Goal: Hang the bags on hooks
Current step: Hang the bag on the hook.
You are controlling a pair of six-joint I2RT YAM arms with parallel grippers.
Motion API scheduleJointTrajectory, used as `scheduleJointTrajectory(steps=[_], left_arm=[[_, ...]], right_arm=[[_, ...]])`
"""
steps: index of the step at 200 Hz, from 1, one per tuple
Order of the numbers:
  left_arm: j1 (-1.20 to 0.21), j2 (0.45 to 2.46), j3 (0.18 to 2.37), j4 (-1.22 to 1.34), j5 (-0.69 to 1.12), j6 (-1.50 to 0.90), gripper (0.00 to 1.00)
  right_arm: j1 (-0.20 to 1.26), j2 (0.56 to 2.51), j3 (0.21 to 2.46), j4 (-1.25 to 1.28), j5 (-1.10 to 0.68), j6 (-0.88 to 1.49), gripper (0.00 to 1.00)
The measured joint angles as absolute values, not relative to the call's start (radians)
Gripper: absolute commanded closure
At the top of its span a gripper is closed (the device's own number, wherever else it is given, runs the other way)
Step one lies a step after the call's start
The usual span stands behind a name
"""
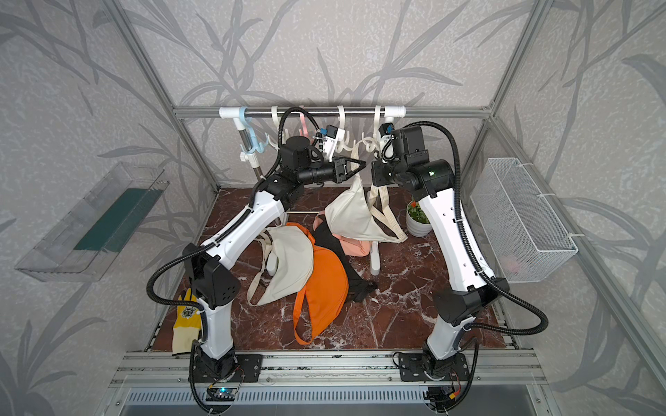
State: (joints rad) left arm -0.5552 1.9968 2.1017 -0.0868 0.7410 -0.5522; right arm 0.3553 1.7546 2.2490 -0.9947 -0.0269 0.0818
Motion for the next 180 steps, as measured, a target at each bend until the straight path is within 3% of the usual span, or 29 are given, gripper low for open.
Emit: scheduleJointTrajectory(steps=[65, 145, 153, 180], left_arm=[[-0.558, 2.016, 2.181, -0.186, 0.740, -0.550, 1.00], [-0.562, 2.057, 2.225, -0.240, 0.760, -0.542, 1.00], [-0.562, 2.057, 2.225, -0.240, 0.761, -0.535, 0.96], [-0.562, 2.048, 2.198, -0.226, 0.760, -0.512, 0.56]], right_arm=[[0.324, 1.770, 2.238, -0.995, -0.067, 0.109, 1.00], [0.297, 1.732, 2.019, -0.928, -0.131, 0.140, 1.00], [0.293, 1.716, 1.995, -0.912, -0.136, 0.143, 1.00], [0.274, 1.658, 1.946, -0.891, -0.140, 0.150, 0.90]])
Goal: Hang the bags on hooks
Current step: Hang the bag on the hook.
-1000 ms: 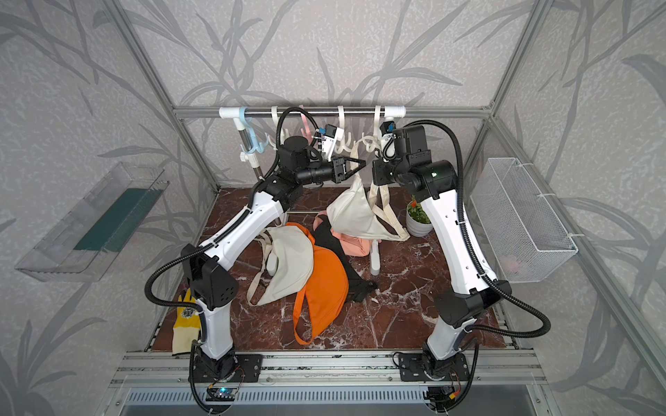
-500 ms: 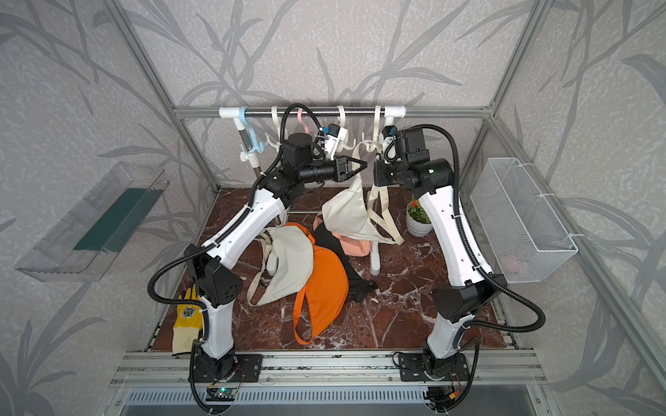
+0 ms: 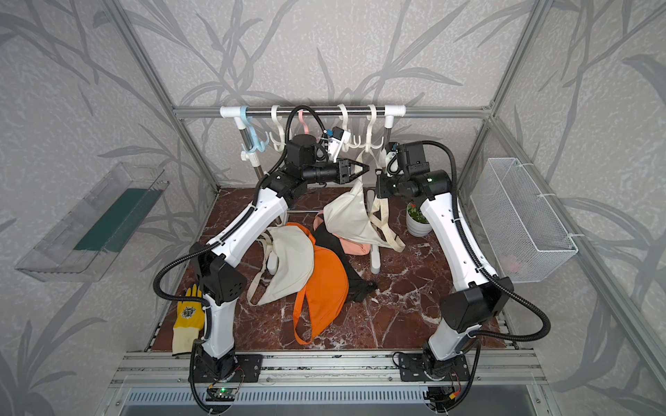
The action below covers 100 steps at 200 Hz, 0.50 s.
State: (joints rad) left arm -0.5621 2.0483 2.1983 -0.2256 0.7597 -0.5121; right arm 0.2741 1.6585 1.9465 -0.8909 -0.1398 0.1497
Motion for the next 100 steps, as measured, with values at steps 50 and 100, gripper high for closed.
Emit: scheduleJointTrajectory(steps=[50, 100], left_arm=[[-0.551, 1.886, 1.913, -0.020, 0.688, -0.443, 0.24], [-0.549, 1.662, 1.544, 0.245, 0.523, -0.323, 0.21]], right_arm=[[0.215, 1.574, 1.858, -0.859, -0.131, 0.150, 0.50], [0.204, 1.448, 1.743, -0.811, -0.103, 0.107, 0.32]])
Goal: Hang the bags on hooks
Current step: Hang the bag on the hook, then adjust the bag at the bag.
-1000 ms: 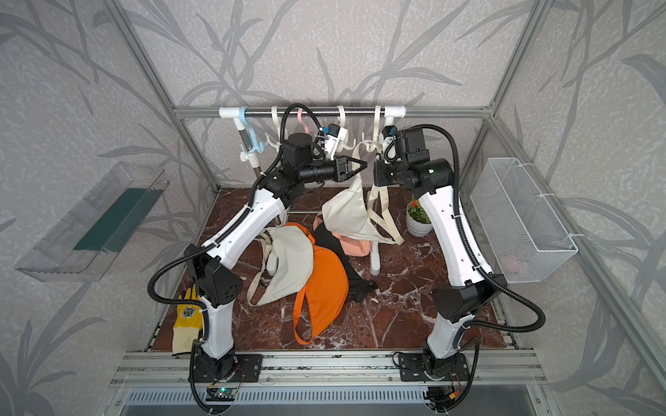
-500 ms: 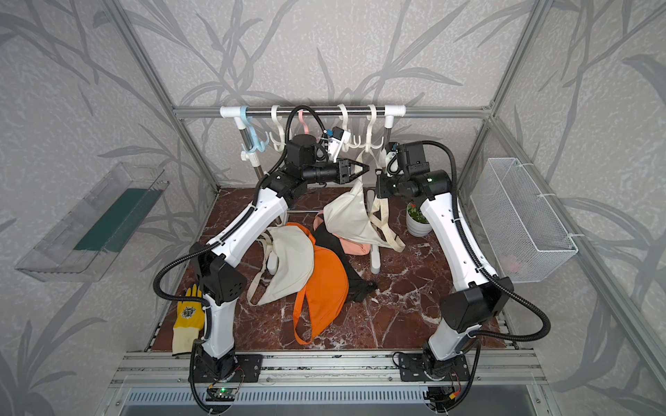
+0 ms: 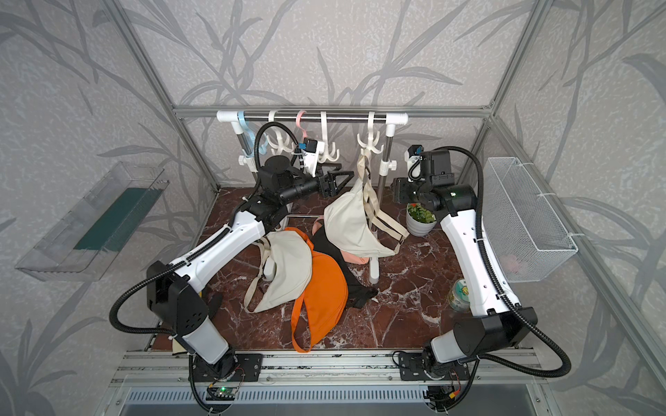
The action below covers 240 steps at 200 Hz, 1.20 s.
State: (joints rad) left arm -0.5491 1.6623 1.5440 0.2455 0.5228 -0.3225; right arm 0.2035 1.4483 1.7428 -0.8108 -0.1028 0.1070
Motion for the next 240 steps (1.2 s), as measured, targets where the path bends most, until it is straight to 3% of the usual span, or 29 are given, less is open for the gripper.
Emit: scheduleJointTrajectory(steps=[61, 94, 113, 194, 240], left_arm=[[-0.521, 1.585, 1.346, 0.490, 0.401, -0.279, 0.21], [-0.522, 1.629, 1.346, 0.598, 0.428, -0.303, 0.15], [-0.521, 1.654, 1.346, 0.663, 0.450, -0.311, 0.01], [-0.518, 1.700, 1.346, 0.892, 0.617, -0.305, 0.01], [-0.503, 1.700, 1.351, 0.896, 0.685, -0.235, 0.01]], right_arm=[[0.400, 1.222, 1.572, -0.732, 0.030, 0.028, 0.30], [0.400, 1.272, 1.523, -0.679, 0.033, 0.039, 0.30], [0.400, 1.334, 1.522, -0.654, 0.019, 0.048, 0.28], [0.400, 1.401, 1.525, -0.587, -0.009, 0.060, 0.18], [0.398, 1.414, 1.525, -0.571, -0.011, 0.063, 0.16]])
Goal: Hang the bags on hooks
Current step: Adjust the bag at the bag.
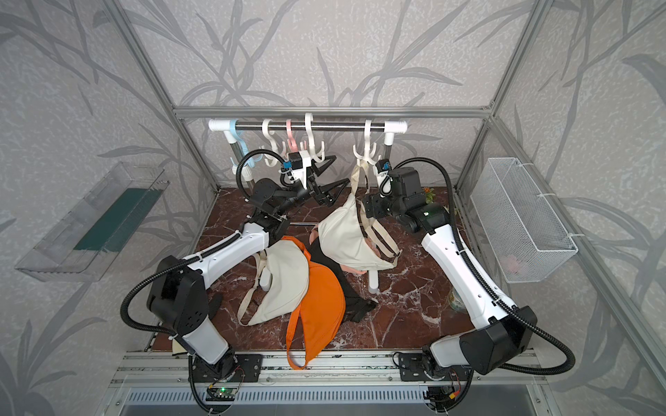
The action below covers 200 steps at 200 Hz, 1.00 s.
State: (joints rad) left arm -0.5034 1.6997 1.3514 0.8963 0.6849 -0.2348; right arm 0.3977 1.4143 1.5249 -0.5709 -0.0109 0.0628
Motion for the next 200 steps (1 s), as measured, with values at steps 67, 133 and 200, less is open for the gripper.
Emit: scheduleJointTrajectory(steps=[67, 133, 200], left_arm=[[-0.461, 1.698, 1.309, 0.997, 0.814, -0.326, 0.01], [-0.456, 1.645, 1.272, 0.953, 0.887, -0.209, 0.01], [-0.445, 1.630, 1.147, 1.015, 0.914, -0.184, 0.01]], right_arm=[[0.390, 1.417, 1.525, -0.567, -0.024, 0.062, 0.12], [0.381, 1.402, 1.489, -0.544, -0.039, 0.058, 0.09], [0.367, 1.386, 1.468, -0.544, -0.062, 0.054, 0.08]])
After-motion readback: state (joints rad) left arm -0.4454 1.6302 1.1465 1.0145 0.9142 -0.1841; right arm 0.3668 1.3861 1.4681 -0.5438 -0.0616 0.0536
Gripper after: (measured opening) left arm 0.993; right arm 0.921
